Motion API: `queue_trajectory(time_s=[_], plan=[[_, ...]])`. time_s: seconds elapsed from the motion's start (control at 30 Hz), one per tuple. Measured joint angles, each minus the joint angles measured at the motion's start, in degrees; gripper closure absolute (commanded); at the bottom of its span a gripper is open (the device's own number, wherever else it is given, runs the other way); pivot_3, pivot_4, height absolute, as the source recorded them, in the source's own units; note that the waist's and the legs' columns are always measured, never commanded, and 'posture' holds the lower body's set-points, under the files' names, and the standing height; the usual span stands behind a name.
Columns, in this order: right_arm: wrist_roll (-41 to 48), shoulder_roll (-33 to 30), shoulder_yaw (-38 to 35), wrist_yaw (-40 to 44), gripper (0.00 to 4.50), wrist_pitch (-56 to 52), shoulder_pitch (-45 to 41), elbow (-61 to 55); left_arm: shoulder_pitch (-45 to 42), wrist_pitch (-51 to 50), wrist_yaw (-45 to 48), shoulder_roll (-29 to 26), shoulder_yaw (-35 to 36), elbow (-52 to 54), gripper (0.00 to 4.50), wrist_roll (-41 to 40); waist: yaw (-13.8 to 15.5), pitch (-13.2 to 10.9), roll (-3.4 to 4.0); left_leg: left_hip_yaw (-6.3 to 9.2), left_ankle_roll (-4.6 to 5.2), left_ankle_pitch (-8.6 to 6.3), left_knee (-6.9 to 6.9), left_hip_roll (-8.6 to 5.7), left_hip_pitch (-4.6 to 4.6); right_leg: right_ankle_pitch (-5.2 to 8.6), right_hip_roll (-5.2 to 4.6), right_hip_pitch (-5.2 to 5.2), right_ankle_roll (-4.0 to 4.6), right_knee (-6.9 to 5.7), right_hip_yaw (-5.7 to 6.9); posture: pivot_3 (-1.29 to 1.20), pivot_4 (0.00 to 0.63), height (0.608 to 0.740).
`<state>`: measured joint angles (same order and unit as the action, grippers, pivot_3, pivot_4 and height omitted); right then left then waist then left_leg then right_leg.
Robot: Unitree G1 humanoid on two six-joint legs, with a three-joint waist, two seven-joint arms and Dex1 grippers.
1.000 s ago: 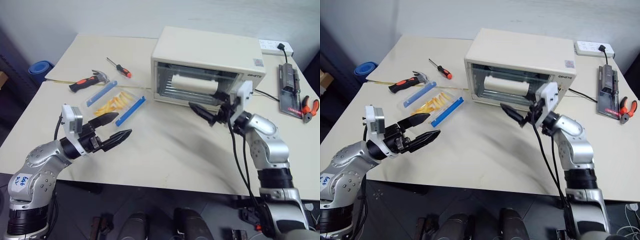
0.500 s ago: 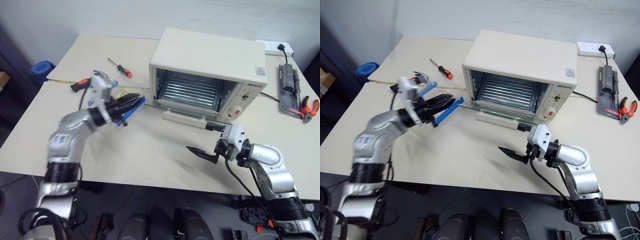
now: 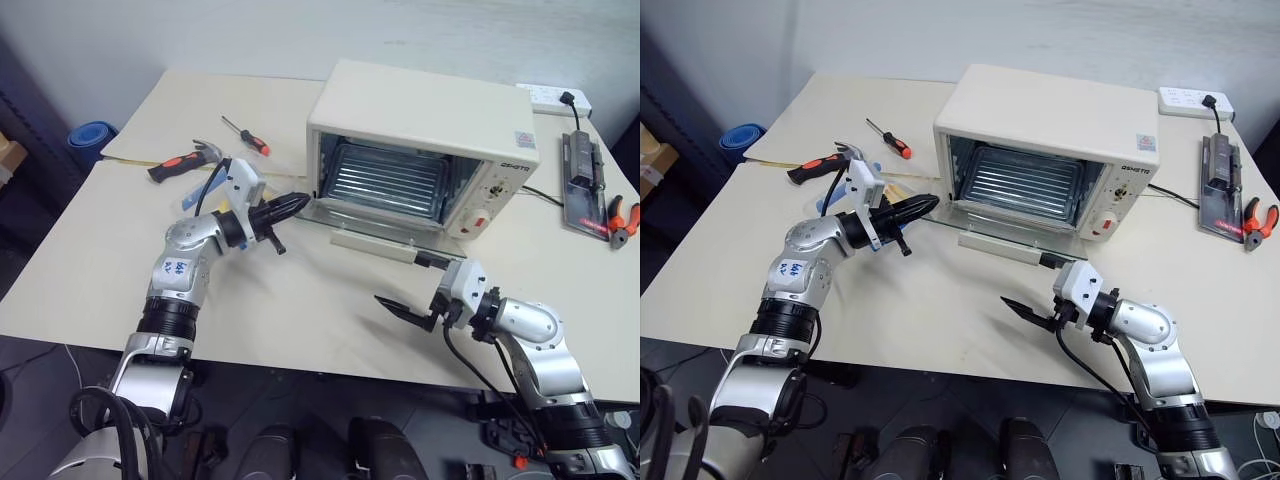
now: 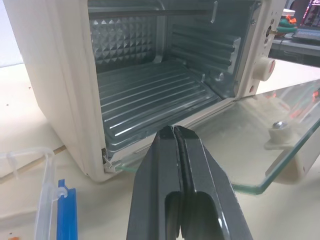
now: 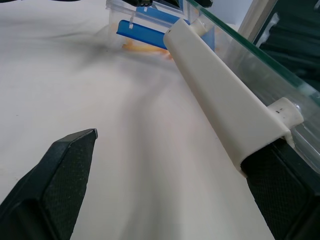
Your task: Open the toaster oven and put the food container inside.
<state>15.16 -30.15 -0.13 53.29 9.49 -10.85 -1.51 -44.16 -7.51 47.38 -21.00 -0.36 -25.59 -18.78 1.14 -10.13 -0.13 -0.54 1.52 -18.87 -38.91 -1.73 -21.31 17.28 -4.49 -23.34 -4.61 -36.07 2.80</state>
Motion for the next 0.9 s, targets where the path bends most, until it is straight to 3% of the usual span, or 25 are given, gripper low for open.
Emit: queue_trajectory(time_s=[0.37, 0.53, 0.73, 0.9], plan=[[4.41, 1.85, -4.37, -4.29, 0.0, -1.03, 2.71, 1.83, -0.34, 2.13, 0.93, 2.38, 0.42, -2.37, 4.47, 1.3, 0.46, 0.0, 0.0, 0.03, 0.09, -0.05, -0.09, -0.04, -0.07, -0.01, -0.05, 0.01, -0.02, 0.0, 0.03, 0.0, 0.15, 0.74], [5.53, -0.16, -7.28, -4.19, 0.0, -1.31, 6.15, 0.48, -0.81, 2.88, 1.48, 2.74, 0.42, -3.23, 4.47, 2.04, 0.55, 0.0, 0.0, 0.03, 0.17, -0.1, -0.08, -0.07, -0.1, -0.02, -0.06, 0.01, -0.04, 0.02, 0.02, 0.0, 0.15, 0.74], [6.44, -5.3, -14.02, -1.92, 0.0, -0.73, 20.56, -5.63, -0.13, 3.61, 5.02, 3.34, -2.22, -4.38, 4.47, 3.91, 1.36, 0.0, 0.0, -0.02, 0.27, -0.15, -0.08, -0.08, -0.15, -0.05, -0.05, 0.02, -0.1, 0.05, 0.0, 0.0, 0.15, 0.74], [7.74, -5.76, -21.52, -1.78, 0.0, -0.42, 29.34, -9.31, 2.21, 5.63, 5.2, 4.06, -4.52, -4.29, 4.47, 6.64, 0.49, 0.0, 0.0, -0.1, 0.28, -0.16, -0.04, -0.06, 0.03, -0.07, -0.03, 0.11, -0.12, 0.1, -0.11, 0.0, 0.15, 0.74]])
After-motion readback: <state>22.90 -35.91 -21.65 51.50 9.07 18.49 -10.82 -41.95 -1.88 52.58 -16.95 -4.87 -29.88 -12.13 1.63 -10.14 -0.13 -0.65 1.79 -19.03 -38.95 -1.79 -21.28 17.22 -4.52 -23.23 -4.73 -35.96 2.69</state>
